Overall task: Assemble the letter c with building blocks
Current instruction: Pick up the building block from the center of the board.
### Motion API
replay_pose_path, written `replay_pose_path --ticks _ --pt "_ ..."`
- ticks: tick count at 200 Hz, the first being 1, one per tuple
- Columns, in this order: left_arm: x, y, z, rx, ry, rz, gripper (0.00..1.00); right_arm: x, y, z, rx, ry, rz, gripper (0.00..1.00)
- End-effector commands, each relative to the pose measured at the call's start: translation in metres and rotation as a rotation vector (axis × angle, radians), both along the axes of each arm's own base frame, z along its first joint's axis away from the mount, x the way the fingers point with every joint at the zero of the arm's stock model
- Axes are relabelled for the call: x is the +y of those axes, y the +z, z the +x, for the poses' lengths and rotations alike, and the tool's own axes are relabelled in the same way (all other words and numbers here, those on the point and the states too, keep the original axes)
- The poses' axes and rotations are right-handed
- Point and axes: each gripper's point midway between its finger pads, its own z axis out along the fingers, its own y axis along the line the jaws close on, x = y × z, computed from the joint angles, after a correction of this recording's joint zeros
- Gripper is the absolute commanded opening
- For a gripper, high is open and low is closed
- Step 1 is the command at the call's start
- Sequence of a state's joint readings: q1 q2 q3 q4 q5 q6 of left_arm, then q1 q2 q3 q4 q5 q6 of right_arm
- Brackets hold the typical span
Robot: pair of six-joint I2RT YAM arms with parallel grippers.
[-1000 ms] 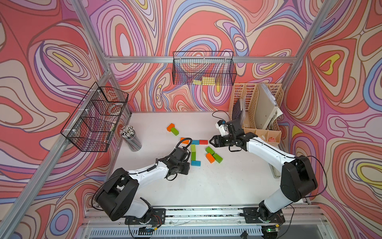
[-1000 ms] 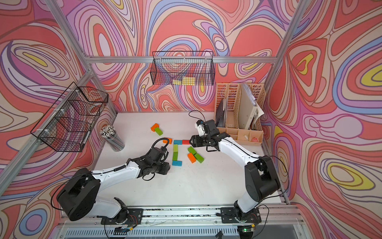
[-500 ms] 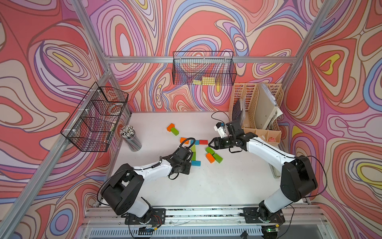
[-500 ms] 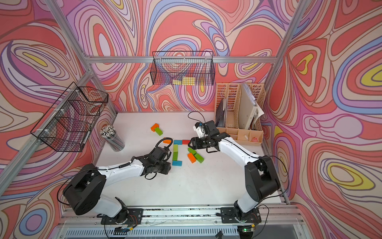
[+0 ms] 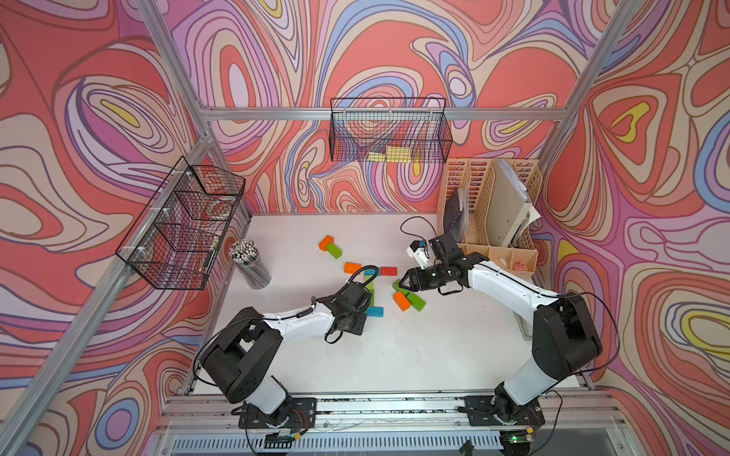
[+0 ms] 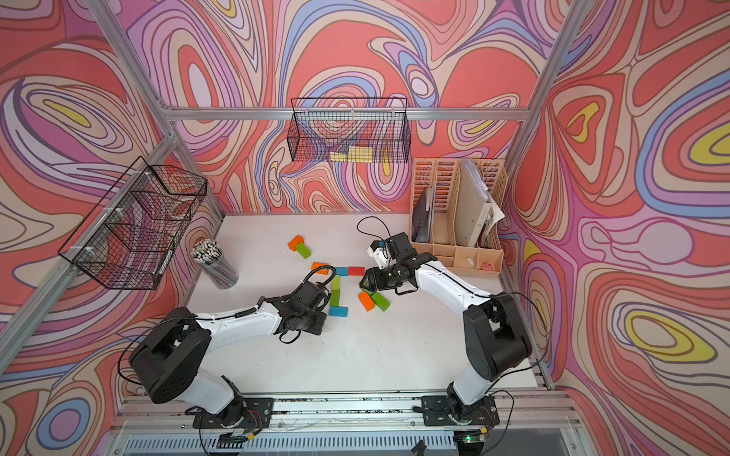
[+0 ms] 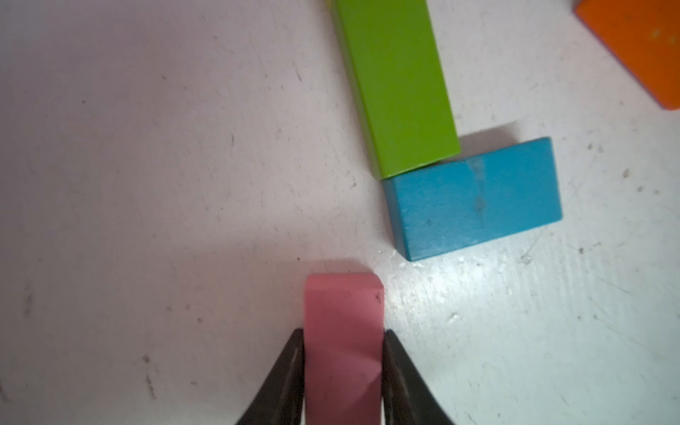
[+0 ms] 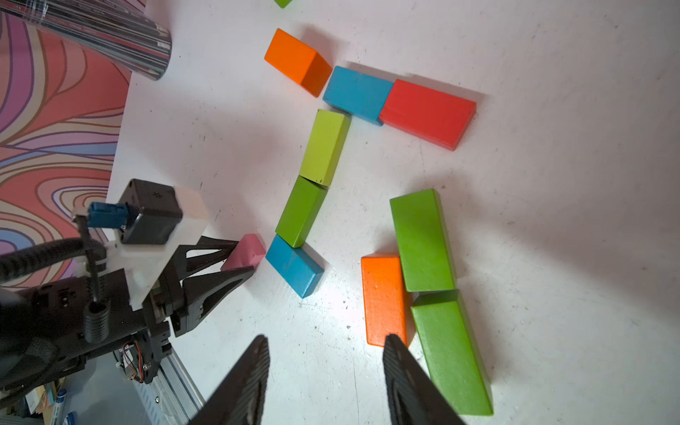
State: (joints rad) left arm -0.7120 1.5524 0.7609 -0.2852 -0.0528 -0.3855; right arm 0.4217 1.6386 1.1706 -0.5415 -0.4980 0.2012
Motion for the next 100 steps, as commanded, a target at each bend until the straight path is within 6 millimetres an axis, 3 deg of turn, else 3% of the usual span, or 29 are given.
replay_pose_path --ticks 1,53,100 --pt "0.001 0.01 0.0 -0.014 -0.016 0.037 0.29 -0.002 0.004 -0.002 -0.012 0.008 -0.018 0.54" --pt "-0.008 0.055 0.004 -0.109 -0.099 0.0 0.26 -0.02 0.013 -0.012 -0.004 -0.023 -0.002 0.54" --pt "-0.046 0.09 -0.004 -0.19 -0.347 -0.16 0.24 -0.033 0.014 -0.02 0.011 -0.056 0.081 0.54"
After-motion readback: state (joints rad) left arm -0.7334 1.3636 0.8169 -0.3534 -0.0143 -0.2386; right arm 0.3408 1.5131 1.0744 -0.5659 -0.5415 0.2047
